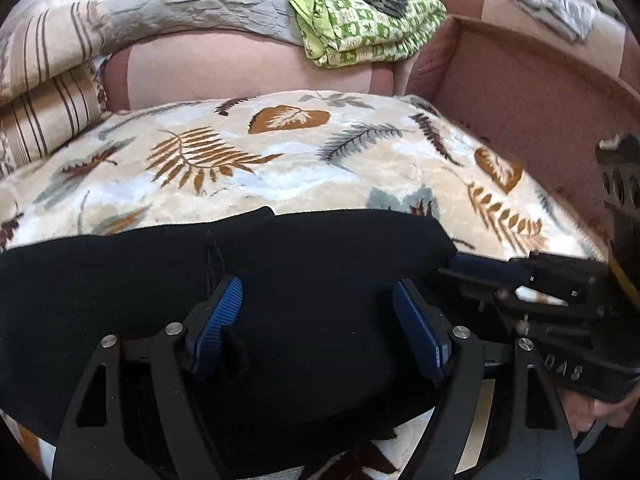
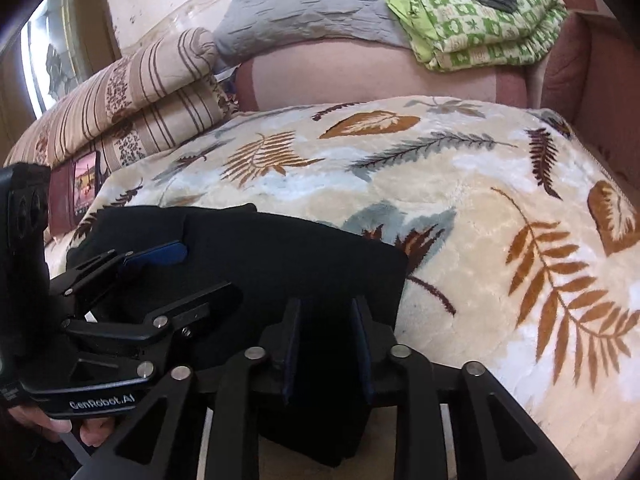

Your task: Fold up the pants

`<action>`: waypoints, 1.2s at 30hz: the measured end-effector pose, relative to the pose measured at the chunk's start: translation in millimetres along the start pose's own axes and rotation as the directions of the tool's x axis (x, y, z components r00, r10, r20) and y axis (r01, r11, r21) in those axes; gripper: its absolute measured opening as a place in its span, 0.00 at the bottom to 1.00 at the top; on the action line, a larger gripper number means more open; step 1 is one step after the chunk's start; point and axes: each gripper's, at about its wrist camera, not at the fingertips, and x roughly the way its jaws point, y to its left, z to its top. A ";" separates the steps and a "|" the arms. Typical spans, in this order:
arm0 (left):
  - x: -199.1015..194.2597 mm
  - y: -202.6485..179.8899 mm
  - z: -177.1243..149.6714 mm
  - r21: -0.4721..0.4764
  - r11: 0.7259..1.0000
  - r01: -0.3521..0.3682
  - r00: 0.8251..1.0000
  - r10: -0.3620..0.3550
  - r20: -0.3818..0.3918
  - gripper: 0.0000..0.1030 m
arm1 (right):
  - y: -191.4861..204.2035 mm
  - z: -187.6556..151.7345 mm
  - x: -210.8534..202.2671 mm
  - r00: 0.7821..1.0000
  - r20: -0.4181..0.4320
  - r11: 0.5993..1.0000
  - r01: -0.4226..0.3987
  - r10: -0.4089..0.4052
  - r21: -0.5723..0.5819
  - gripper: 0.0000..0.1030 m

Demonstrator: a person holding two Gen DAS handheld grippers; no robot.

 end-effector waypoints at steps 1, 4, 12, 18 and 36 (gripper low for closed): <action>-0.9 4.8 0.7 -0.029 0.999 0.022 1.000 -0.022 0.007 0.76 | 2.1 -0.4 -0.9 1.000 0.003 1.000 -0.001 0.001 -0.007 0.31; -2.1 11.4 2.2 -0.075 0.996 0.056 0.998 -0.055 0.016 0.76 | 4.7 -0.5 -0.7 1.000 0.010 1.000 0.009 -0.009 -0.021 0.31; -2.6 23.4 9.0 -0.175 0.976 0.131 0.991 -0.135 -0.009 0.76 | 7.3 1.5 0.2 0.999 -0.002 0.999 0.033 -0.033 -0.037 0.31; -3.8 17.7 7.4 -0.140 0.983 0.119 0.992 -0.122 -0.013 0.76 | 8.0 2.3 2.0 0.999 -0.020 0.998 0.043 -0.044 -0.037 0.31; -81.7 68.4 14.2 -0.293 0.950 0.108 0.990 -0.074 0.124 0.76 | 11.8 6.0 5.5 0.996 -0.045 0.997 0.075 -0.076 -0.025 0.32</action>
